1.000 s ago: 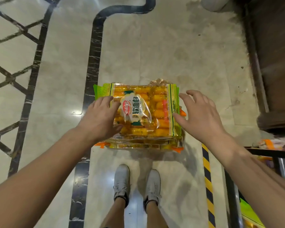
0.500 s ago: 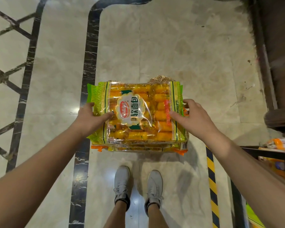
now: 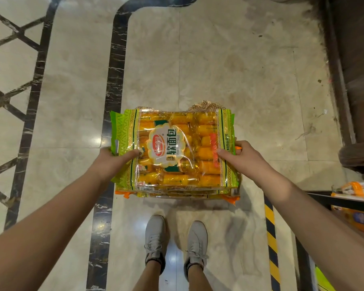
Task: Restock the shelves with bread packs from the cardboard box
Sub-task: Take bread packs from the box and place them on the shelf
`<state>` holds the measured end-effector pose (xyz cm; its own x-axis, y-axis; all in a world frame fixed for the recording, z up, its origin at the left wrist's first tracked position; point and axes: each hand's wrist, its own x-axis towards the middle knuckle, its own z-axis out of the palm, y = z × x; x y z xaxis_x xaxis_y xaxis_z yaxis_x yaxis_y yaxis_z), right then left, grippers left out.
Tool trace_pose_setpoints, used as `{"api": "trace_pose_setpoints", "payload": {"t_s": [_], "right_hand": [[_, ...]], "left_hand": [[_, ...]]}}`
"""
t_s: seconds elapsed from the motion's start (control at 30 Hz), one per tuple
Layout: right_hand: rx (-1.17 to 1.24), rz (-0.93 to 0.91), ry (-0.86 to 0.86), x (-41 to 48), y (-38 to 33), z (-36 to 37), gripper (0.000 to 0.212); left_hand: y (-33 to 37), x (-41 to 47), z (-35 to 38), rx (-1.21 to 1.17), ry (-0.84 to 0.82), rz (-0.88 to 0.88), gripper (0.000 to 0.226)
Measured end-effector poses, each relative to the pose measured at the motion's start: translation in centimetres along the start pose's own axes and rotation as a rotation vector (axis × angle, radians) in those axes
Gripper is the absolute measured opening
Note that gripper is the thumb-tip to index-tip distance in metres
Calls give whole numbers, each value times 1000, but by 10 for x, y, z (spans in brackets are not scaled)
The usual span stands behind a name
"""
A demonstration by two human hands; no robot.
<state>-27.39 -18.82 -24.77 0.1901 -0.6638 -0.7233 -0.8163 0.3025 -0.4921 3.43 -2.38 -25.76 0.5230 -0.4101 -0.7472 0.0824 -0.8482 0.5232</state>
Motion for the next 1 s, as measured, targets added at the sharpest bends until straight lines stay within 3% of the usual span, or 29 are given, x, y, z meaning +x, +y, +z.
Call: {"api": "trace_pose_setpoints", "payload": {"t_s": [0.07,0.13,0.27,0.33,0.6,0.77,0.9,1.0], "right_hand": [[56,14,-4,4,1,2,92],[81,12,3,5,2,5,88],[121,-18,-31,5,3,8,79],[159,-28,-97,1,3,7,75],[360,-64,-102,-24,-6,-6,71],[421,-143,-79,-55,-26,-37,111],[453,-241,-64,-95,-48,-77,90],[475,-325,-29,-133,-67,-112,86]], "left_hand": [[0,0,1,-46,-78,22,53],[1,1,0,-102,-156,10,55],[2,-3,-2,-193,-401,-65,105],[0,-2,-5,-247,-429,-59,116],[10,-28,-17,-333,-404,126,105],[43,-61,-30,-356,-387,235,105],[79,-98,-45,-393,-385,349,96],[118,-137,-61,-408,-399,459,79]]}}
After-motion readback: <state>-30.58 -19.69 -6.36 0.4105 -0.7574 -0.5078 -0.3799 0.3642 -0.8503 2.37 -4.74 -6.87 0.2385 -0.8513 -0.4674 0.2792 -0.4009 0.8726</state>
